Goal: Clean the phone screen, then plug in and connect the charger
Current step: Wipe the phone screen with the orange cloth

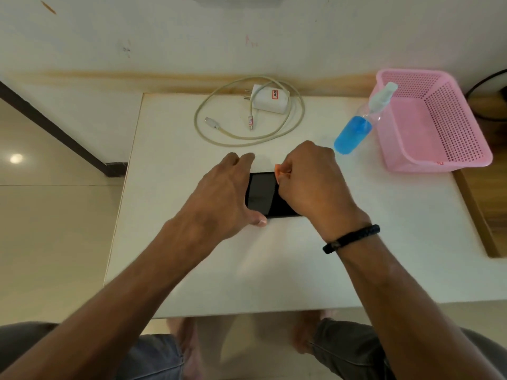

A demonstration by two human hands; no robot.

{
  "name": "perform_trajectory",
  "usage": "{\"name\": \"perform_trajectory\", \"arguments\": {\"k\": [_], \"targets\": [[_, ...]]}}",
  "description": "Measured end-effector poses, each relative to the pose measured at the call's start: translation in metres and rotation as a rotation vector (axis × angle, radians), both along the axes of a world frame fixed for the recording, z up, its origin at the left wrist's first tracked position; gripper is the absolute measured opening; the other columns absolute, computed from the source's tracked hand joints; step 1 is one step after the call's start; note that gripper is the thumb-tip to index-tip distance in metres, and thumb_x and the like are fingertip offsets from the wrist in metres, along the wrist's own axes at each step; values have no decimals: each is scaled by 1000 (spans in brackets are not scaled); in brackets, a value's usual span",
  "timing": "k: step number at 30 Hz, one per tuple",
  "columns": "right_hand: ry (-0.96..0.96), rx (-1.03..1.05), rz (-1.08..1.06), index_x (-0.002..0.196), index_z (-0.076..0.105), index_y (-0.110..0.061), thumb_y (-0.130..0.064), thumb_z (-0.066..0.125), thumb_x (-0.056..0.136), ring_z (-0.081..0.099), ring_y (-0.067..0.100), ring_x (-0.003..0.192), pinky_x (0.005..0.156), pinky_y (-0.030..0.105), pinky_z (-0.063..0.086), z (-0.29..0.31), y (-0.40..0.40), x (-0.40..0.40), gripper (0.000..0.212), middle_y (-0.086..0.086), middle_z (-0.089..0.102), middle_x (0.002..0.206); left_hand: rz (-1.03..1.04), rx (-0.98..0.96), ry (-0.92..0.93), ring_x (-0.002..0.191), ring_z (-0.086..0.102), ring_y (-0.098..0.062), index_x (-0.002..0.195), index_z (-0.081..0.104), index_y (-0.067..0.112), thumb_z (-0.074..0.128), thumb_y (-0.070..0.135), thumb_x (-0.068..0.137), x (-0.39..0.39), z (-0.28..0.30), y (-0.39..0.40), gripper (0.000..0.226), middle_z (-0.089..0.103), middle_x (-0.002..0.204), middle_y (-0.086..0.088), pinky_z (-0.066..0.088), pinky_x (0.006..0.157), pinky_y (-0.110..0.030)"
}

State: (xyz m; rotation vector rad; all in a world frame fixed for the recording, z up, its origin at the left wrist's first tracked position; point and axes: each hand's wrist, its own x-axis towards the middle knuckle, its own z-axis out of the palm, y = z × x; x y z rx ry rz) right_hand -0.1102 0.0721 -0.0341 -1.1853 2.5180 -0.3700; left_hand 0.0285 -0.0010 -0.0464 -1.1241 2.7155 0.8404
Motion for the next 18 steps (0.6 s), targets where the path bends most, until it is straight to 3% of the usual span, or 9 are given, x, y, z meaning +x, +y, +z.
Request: {"name": "perform_trajectory", "arguments": {"k": [5, 10, 12, 18], "targets": [[-71, 17, 30, 106, 72, -9, -22, 69, 95, 69, 22, 78, 66, 28, 55, 4, -10, 9, 17, 12, 71, 95, 23, 90, 144, 110, 59, -22, 158, 17, 39, 97, 27, 64, 14, 1, -4, 124, 58, 125, -1, 51, 96, -39], [-111, 13, 88, 108, 74, -12, -25, 67, 98, 72, 19, 82, 54, 18, 44, 5, -17, 23, 18, 9, 73, 92, -6, 141, 189, 103, 63, -18, 160, 11, 41, 95, 14, 66, 26, -1, -9, 129, 64, 121, 1, 51, 90, -31], [-115, 16, 129, 104, 78, -13, -23, 66, 98, 71, 19, 81, 55, 15, 43, 6, -20, 27, 16, 8, 73, 87, -10, 134, 197, 101, 64, -18, 161, 10, 40, 94, 13, 66, 28, -2, -10, 130, 65, 121, 2, 51, 89, -30], [-144, 37, 270, 101, 83, -20, -23, 67, 97, 68, 12, 69, 53, 12, 43, 10, -20, 31, 16, -4, 71, 74, 6, 99, 186, 105, 61, -19, 161, 6, 42, 94, 20, 66, 33, -2, -9, 131, 64, 132, 8, 54, 91, -44]]}}
